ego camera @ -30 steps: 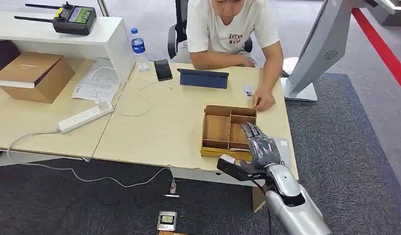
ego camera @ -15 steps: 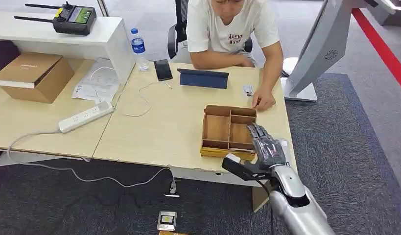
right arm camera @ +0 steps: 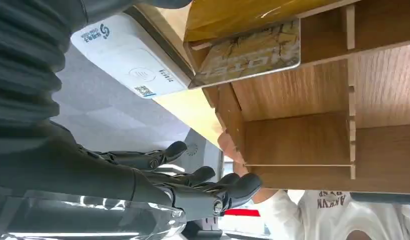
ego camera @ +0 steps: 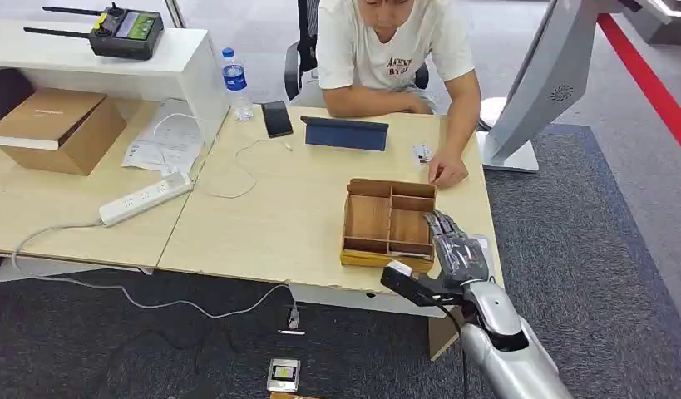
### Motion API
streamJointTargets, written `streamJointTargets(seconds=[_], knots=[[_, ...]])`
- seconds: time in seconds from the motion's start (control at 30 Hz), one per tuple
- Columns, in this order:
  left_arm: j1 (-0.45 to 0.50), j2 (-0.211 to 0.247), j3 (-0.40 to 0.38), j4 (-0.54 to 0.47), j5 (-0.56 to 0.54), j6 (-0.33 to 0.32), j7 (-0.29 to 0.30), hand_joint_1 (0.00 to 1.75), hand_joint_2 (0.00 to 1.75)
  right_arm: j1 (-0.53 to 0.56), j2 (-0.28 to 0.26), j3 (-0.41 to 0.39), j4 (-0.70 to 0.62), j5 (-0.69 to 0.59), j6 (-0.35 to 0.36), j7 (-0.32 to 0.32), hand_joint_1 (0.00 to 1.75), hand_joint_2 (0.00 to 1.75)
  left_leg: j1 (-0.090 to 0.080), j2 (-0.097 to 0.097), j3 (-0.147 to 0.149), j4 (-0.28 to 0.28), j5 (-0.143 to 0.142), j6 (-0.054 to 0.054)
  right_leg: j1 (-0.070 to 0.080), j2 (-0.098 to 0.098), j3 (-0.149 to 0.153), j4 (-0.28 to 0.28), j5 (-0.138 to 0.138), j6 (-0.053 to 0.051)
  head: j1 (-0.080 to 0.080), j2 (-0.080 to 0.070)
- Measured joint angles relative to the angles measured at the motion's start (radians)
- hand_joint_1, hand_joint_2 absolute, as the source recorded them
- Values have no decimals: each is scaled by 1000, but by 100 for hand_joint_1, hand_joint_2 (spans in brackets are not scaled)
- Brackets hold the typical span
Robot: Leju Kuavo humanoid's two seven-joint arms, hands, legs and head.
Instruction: Pass the card to the sensor for recognition and then transmit it.
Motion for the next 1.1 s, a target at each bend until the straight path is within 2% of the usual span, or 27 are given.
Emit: streamJointTargets(seconds=[0.4, 1.1], knots=[[-2, 0, 0, 0, -6, -4, 0, 0, 0, -7, 3, 0, 25, 0, -3, -3, 0, 175, 0, 0, 0, 0, 0, 0, 0, 0, 0, 0, 0, 0, 0, 0], [-2, -1, 0, 0, -6, -3, -3, 0, 0, -51, 50, 0, 75, 4, -11, -29, 0, 175, 0, 0, 0, 0, 0, 0, 0, 0, 0, 0, 0, 0, 0, 0]])
